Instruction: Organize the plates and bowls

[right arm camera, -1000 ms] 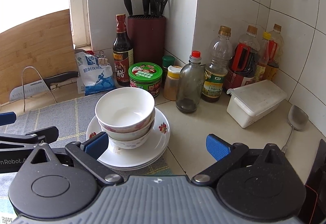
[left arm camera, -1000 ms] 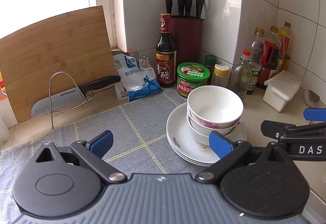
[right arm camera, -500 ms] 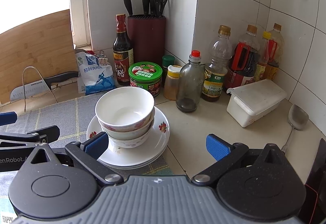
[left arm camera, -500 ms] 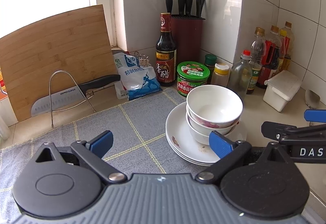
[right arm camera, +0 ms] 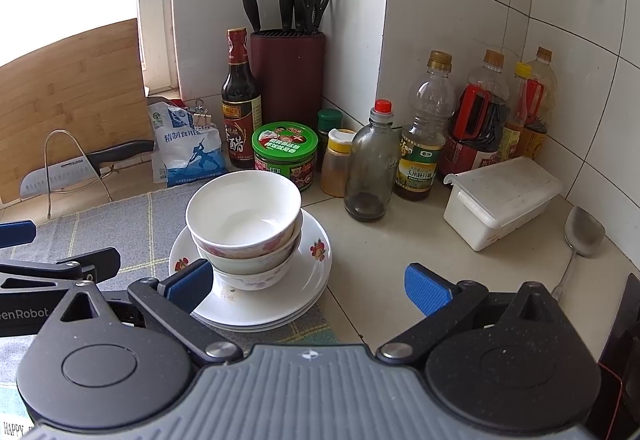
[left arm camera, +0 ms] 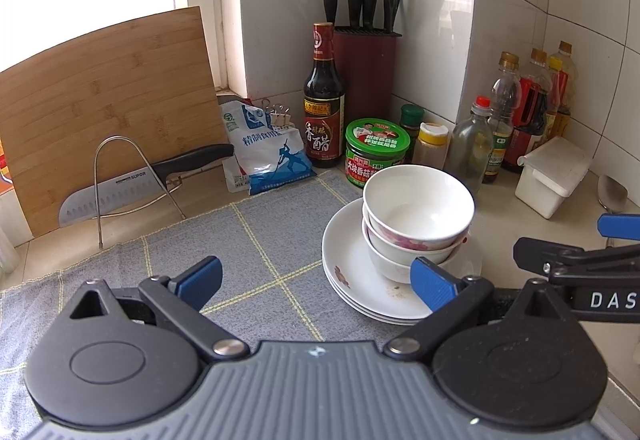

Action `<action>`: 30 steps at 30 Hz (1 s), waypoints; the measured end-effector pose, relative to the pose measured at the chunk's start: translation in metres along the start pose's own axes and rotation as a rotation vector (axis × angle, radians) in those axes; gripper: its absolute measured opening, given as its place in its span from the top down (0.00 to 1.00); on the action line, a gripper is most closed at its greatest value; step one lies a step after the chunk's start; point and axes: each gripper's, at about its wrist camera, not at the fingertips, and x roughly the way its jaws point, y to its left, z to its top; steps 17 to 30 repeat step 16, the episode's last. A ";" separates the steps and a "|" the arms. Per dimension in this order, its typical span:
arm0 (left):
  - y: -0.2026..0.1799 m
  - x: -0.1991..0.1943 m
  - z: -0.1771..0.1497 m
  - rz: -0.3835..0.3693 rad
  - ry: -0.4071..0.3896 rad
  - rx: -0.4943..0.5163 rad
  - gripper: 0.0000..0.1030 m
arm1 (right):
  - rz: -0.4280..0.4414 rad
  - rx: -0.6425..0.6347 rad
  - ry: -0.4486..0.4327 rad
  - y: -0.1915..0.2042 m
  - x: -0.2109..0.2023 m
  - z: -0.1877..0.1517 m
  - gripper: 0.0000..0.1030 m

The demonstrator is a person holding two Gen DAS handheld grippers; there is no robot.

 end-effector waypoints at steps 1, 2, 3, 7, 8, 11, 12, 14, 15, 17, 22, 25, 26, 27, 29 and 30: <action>0.000 0.000 0.000 -0.001 0.001 0.000 0.03 | -0.001 -0.001 -0.001 0.000 0.000 0.000 0.00; 0.000 0.000 0.000 -0.001 0.000 0.000 0.03 | -0.001 -0.003 0.000 0.000 0.000 0.000 0.00; 0.001 0.000 0.000 -0.002 0.000 0.000 0.03 | -0.001 -0.004 0.000 0.001 0.000 0.000 0.00; 0.001 0.000 0.000 -0.001 0.000 0.001 0.03 | -0.001 -0.005 -0.002 0.002 -0.001 0.001 0.00; 0.001 0.000 -0.001 -0.001 0.001 0.001 0.03 | -0.001 -0.006 -0.003 0.002 -0.001 0.001 0.00; 0.001 0.000 0.000 -0.002 0.001 0.000 0.03 | -0.002 -0.007 -0.002 0.002 -0.001 0.001 0.00; 0.001 0.000 -0.001 -0.002 0.001 0.000 0.03 | -0.003 -0.007 -0.002 0.002 -0.001 0.001 0.00; 0.002 0.000 0.000 -0.002 0.001 0.000 0.03 | -0.003 -0.007 -0.003 0.002 -0.001 0.001 0.00; 0.002 0.000 0.000 -0.002 0.001 0.001 0.03 | -0.004 -0.009 -0.004 0.003 -0.001 0.002 0.00; 0.001 0.000 0.000 -0.002 0.000 0.001 0.03 | -0.005 -0.010 -0.004 0.003 0.000 0.002 0.00; 0.001 0.000 0.000 -0.002 0.000 0.001 0.03 | -0.005 -0.010 -0.004 0.003 0.000 0.002 0.00; 0.001 0.000 0.000 -0.002 0.000 0.001 0.03 | -0.005 -0.010 -0.004 0.003 0.000 0.002 0.00; 0.001 0.000 0.000 -0.002 0.000 0.001 0.03 | -0.005 -0.010 -0.004 0.003 0.000 0.002 0.00; 0.001 0.000 0.000 -0.002 0.000 0.001 0.03 | -0.005 -0.010 -0.004 0.003 0.000 0.002 0.00; 0.001 0.000 0.000 -0.002 0.000 0.001 0.03 | -0.005 -0.010 -0.004 0.003 0.000 0.002 0.00; 0.001 0.000 0.000 -0.002 0.000 0.001 0.03 | -0.005 -0.010 -0.004 0.003 0.000 0.002 0.00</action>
